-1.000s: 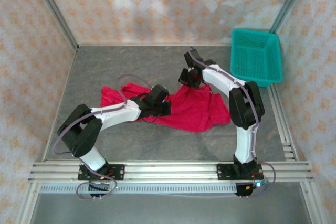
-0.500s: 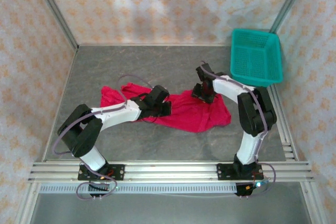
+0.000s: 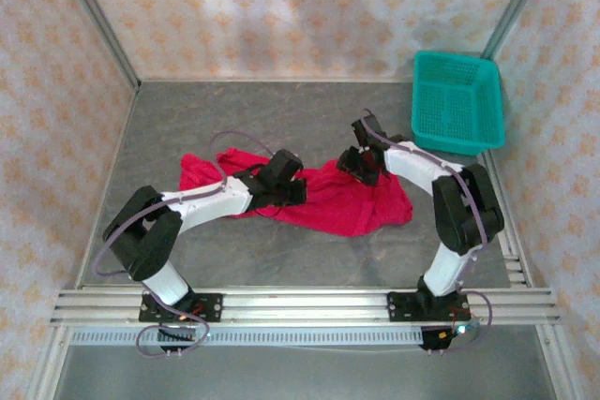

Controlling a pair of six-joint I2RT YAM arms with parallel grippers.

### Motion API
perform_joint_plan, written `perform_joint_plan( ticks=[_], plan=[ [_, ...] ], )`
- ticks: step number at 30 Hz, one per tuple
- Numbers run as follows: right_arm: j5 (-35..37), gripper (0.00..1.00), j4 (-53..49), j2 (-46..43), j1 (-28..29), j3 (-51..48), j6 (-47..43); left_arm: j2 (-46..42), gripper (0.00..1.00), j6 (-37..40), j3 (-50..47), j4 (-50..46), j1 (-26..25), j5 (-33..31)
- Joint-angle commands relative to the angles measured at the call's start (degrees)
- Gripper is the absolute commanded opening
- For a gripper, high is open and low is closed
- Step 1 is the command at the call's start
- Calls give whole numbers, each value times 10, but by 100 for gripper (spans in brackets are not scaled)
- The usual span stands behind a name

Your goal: Fold the inside-out t-shirt

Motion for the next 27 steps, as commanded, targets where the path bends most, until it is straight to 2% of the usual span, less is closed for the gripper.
perform_joint_plan(
  ticks=[1,8,9,11,12,13,16,18,25,26,27],
  plan=[
    [-2,41,19,6,3,26,20,-22,0,8,5,-21,2,-2],
    [0,39,11,7,3,39,15,-15,0,5,6,-12,2,6],
    [1,37,10,8,3,39,14,-12,0,5,8,-13,2,8],
    [2,23,6,11,3,43,12,-11,0,6,10,-15,2,9],
    [1,22,3,10,3,45,11,-11,0,7,10,-15,2,9],
    [-2,26,1,8,4,44,10,-12,0,7,10,-17,2,8],
    [-1,51,-7,-2,8,37,4,-13,0,8,10,-19,2,6],
    [0,58,-9,-10,11,25,1,-12,0,8,8,-18,2,7],
    [-1,58,23,-7,17,-18,13,-7,0,5,10,-15,2,11],
    [-4,54,29,1,17,-18,14,-8,0,6,11,-16,2,10],
    [-5,44,33,7,17,-16,16,-9,0,6,9,-16,2,9]
  ],
)
